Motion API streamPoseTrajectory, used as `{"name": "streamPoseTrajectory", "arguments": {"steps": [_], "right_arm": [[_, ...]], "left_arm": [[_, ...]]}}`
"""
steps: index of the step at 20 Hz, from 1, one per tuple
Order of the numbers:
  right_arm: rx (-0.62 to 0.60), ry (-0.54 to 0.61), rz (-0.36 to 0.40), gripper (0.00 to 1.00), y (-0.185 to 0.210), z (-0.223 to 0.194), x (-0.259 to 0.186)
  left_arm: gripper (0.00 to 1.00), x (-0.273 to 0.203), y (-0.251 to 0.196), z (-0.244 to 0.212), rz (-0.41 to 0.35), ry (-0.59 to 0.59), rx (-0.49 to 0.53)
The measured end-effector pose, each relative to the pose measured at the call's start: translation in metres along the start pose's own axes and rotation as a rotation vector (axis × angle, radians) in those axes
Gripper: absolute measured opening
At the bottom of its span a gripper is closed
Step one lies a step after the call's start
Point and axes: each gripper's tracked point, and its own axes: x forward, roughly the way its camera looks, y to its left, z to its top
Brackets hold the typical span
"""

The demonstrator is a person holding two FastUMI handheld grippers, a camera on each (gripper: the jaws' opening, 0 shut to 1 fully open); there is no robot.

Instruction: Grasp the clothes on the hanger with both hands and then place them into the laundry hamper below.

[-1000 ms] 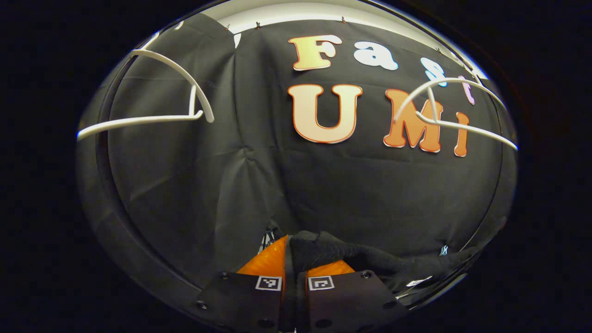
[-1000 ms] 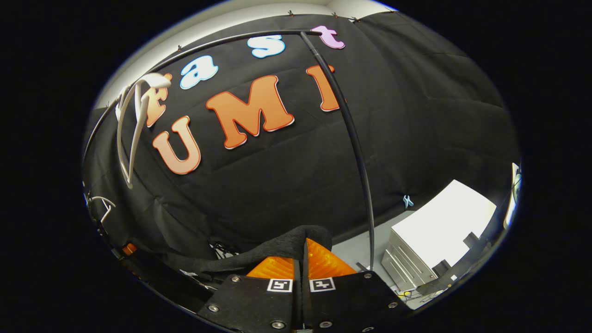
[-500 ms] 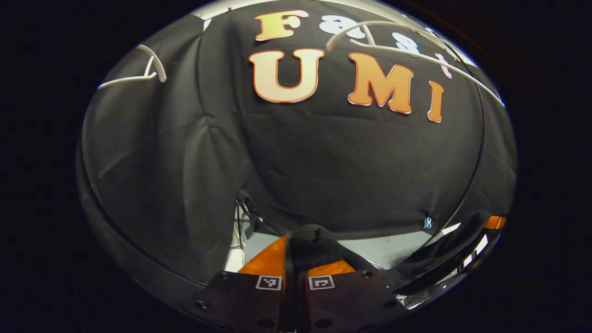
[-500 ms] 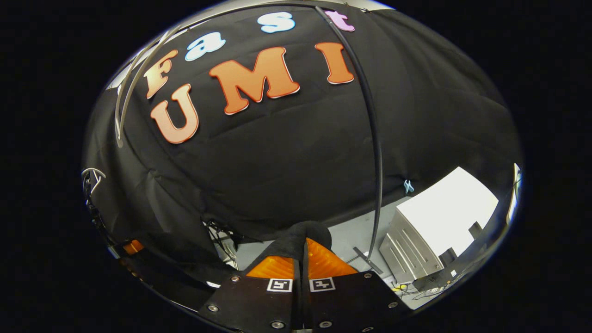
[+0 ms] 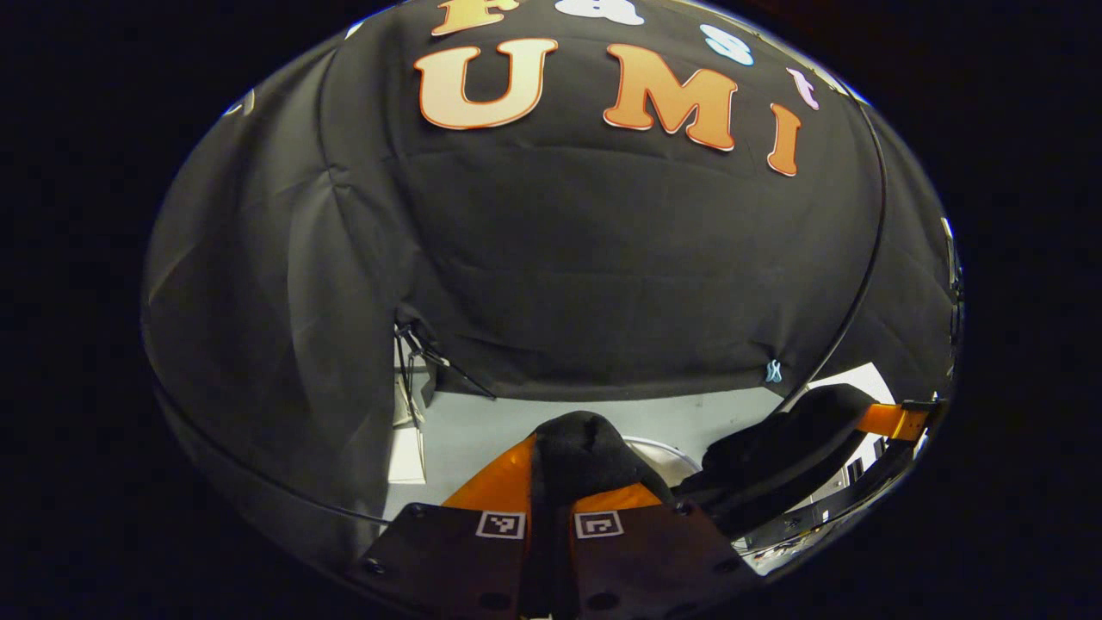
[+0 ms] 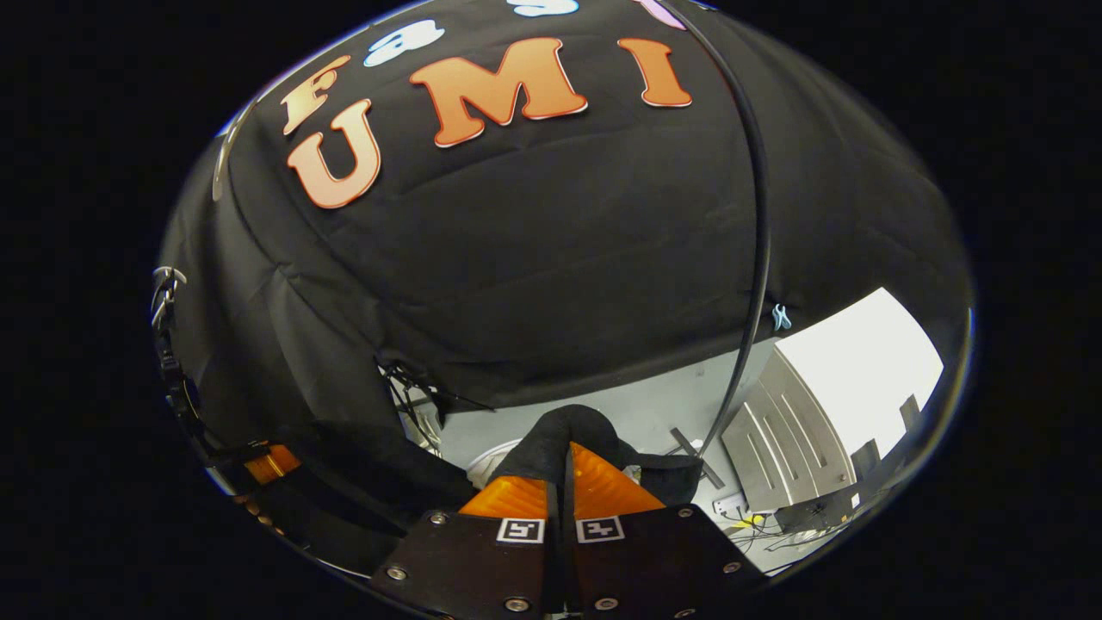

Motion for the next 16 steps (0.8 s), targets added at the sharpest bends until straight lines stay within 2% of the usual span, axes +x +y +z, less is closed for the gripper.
{"name": "streamPoseTrajectory", "arguments": {"steps": [10,16], "right_arm": [[0.01,0.171,0.01,0.0,0.002,-0.091,0.065],[-0.02,0.241,-0.006,0.0,-0.008,-0.128,0.097]], "left_arm": [[0.07,0.052,-0.033,-0.082,-0.047,0.178,-0.01],[0.07,0.081,-0.049,-0.135,-0.083,0.314,-0.038]]}}
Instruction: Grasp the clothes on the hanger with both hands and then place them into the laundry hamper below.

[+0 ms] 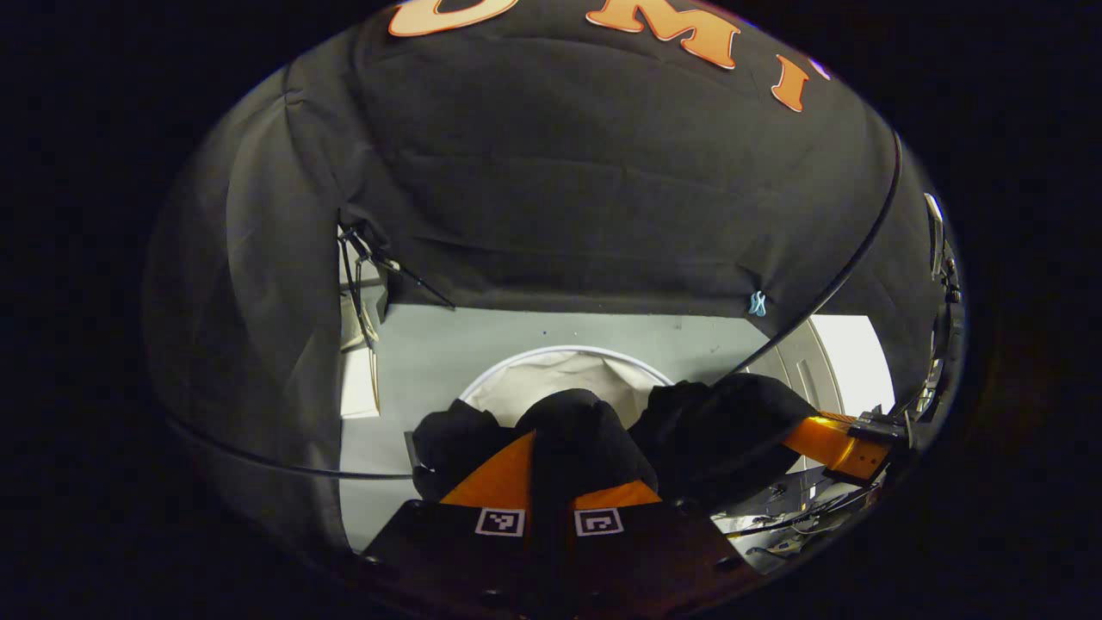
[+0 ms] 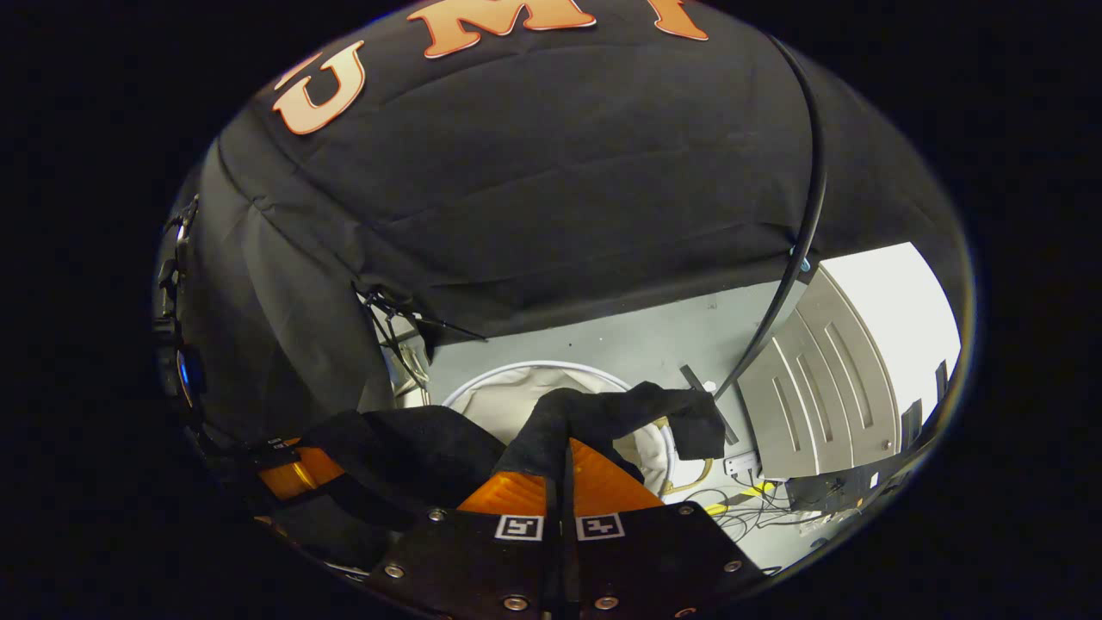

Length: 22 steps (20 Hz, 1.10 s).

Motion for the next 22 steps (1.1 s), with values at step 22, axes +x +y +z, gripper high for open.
{"name": "streamPoseTrajectory", "arguments": {"steps": [22], "right_arm": [[-0.027,0.142,-0.066,0.17,-0.033,-0.04,0.045]], "left_arm": [[0.25,0.03,0.002,-0.055,0.023,0.192,-0.023]]}}
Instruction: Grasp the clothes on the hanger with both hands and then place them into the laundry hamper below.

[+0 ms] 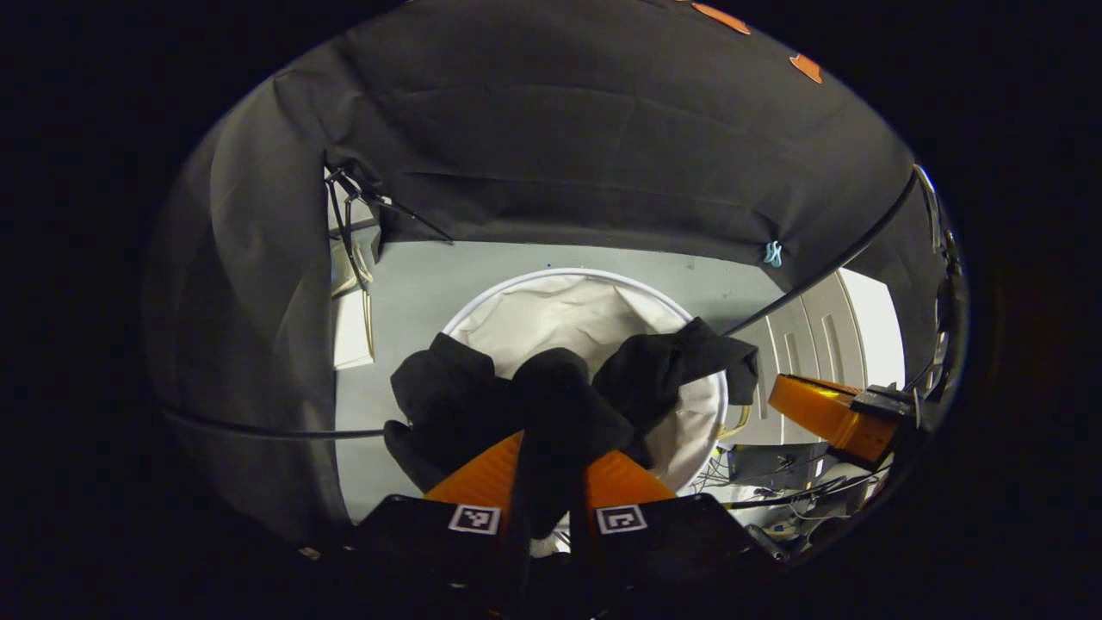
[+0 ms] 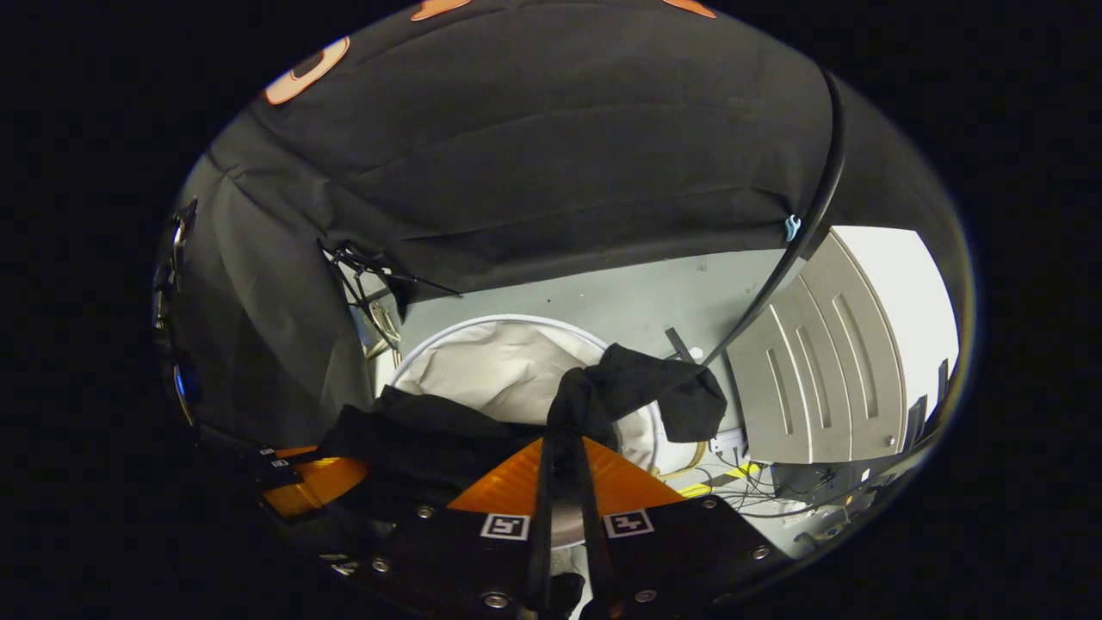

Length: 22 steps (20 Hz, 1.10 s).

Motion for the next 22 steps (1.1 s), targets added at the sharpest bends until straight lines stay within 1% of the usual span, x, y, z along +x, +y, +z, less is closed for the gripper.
{"name": "streamPoseTrajectory", "arguments": {"steps": [1,2,4,5,6,7,8,10,11,12,13,14,15,18,22], "right_arm": [[-0.002,0.0,-0.004,0.21,-0.001,0.0,-0.003],[0.0,-0.002,-0.003,0.23,-0.001,-0.002,-0.008],[0.008,-0.007,0.0,0.31,-0.002,-0.003,-0.015],[0.014,-0.01,0.01,0.47,-0.002,-0.004,-0.022],[0.018,-0.013,0.016,0.42,-0.001,-0.003,-0.029],[0.018,-0.019,0.018,0.52,-0.003,-0.003,-0.037],[0.015,-0.026,0.014,0.51,-0.004,-0.003,-0.044],[0.019,-0.054,0.012,0.79,-0.009,0.003,-0.062],[0.026,-0.069,0.015,0.93,-0.009,0.006,-0.073],[0.031,-0.087,0.021,0.95,-0.01,0.01,-0.085],[0.029,-0.104,0.022,0.95,-0.013,0.014,-0.097],[0.023,-0.119,0.018,0.95,-0.018,0.017,-0.109],[0.014,-0.133,0.012,0.95,-0.024,0.02,-0.121],[-0.006,-0.177,-0.011,0.95,-0.039,0.026,-0.158],[0.023,-0.226,-0.038,0.95,-0.064,0.033,-0.209]], "left_arm": [[0.27,-0.004,0.0,0.004,0.0,-0.008,-0.009],[0.37,-0.008,0.0,0.004,-0.004,-0.017,-0.017],[0.55,-0.018,0.001,0.01,-0.003,-0.034,-0.031],[0.51,-0.024,0.001,0.014,-0.012,-0.046,-0.039],[0.67,-0.032,0.0,0.013,-0.008,-0.059,-0.043],[0.84,-0.04,-0.001,0.013,-0.011,-0.069,-0.048],[1.0,-0.05,-0.002,0.012,-0.01,-0.079,-0.052],[0.95,-0.068,0.002,0.013,0.007,-0.1,-0.06],[0.97,-0.078,0.001,0.014,0.01,-0.114,-0.066],[0.99,-0.09,0.005,0.014,0.026,-0.13,-0.067],[0.98,-0.101,0.01,0.017,0.044,-0.151,-0.063],[1.0,-0.111,0.012,0.019,0.055,-0.172,-0.059],[0.98,-0.123,0.011,0.021,0.057,-0.191,-0.056],[0.98,-0.162,0.01,0.028,0.056,-0.251,-0.059],[0.98,-0.22,0.008,0.043,0.069,-0.351,-0.055]]}}
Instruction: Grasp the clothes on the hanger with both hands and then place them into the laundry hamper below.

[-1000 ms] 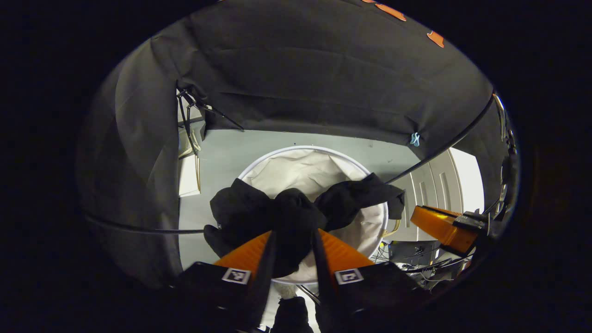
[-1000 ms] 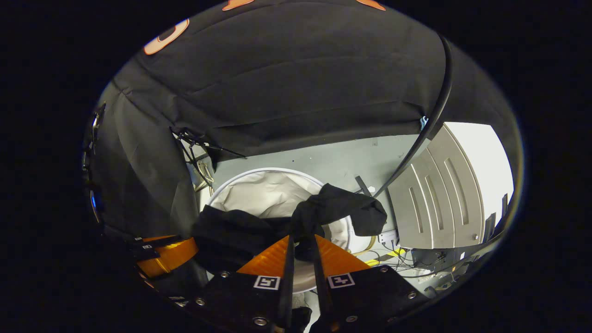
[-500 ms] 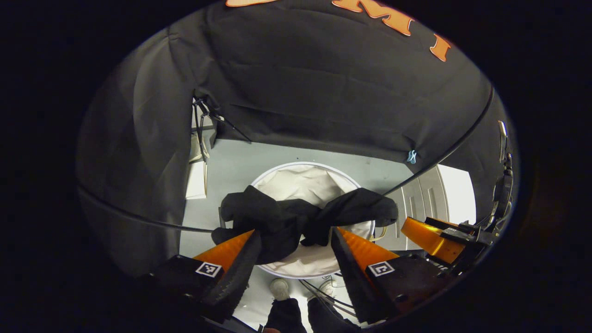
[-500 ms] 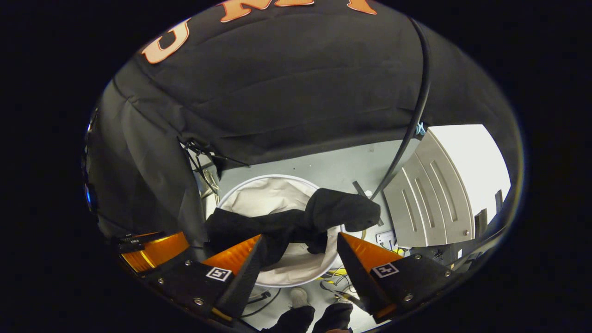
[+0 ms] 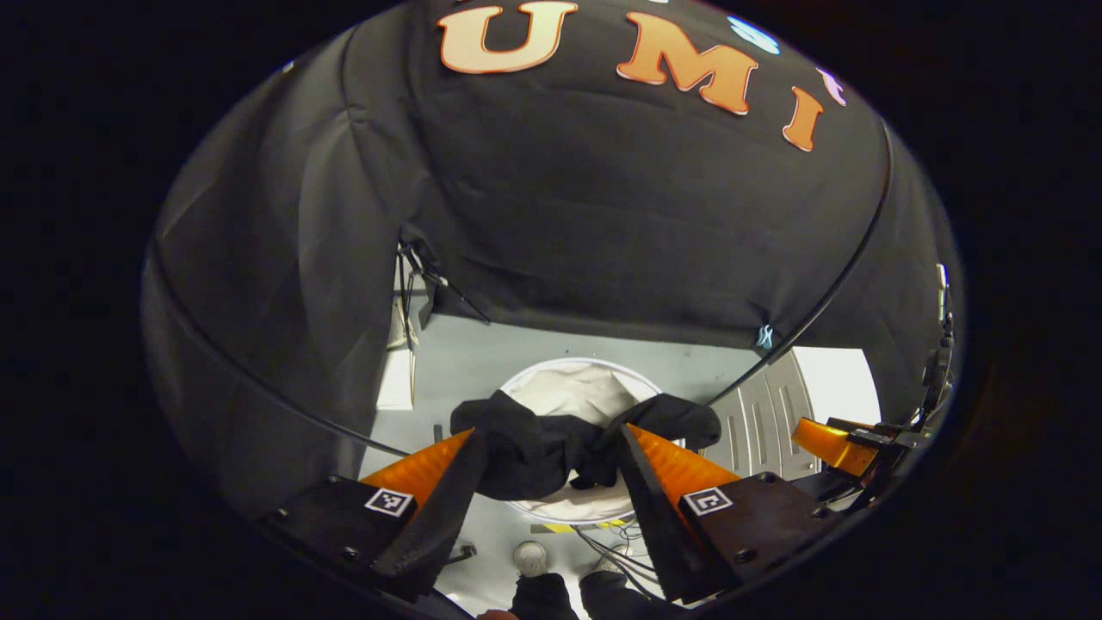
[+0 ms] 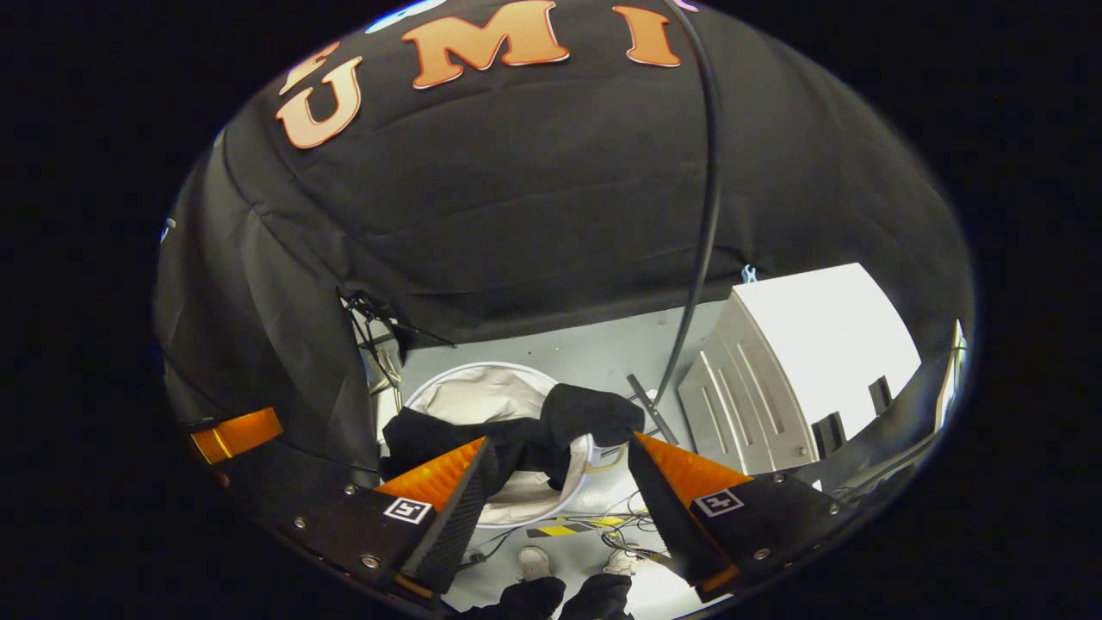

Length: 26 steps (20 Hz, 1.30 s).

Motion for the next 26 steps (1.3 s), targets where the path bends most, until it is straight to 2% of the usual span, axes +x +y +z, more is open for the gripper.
{"name": "streamPoseTrajectory", "arguments": {"steps": [4,11,14,16,18,26], "right_arm": [[0.053,-0.086,-0.022,0.94,-0.032,0.031,-0.051],[0.041,-0.252,-0.073,0.94,-0.083,0.094,-0.14],[0.024,-0.321,-0.08,0.94,-0.089,0.122,-0.173],[0.018,-0.36,-0.064,0.94,-0.09,0.14,-0.193],[0.004,-0.394,-0.051,0.94,-0.09,0.157,-0.211],[-0.008,-0.582,-0.006,0.94,-0.093,0.232,-0.291]], "left_arm": [[0.98,-0.046,-0.001,0.027,0.0,-0.099,0.007],[0.98,-0.113,-0.014,0.084,-0.019,-0.265,0.005],[0.98,-0.143,-0.018,0.112,-0.02,-0.347,0.008],[1.0,-0.162,-0.021,0.132,-0.016,-0.403,0.01],[0.98,-0.185,-0.026,0.151,-0.013,-0.467,0.017],[0.99,-0.261,-0.053,0.211,-0.01,-0.683,0.046]]}}
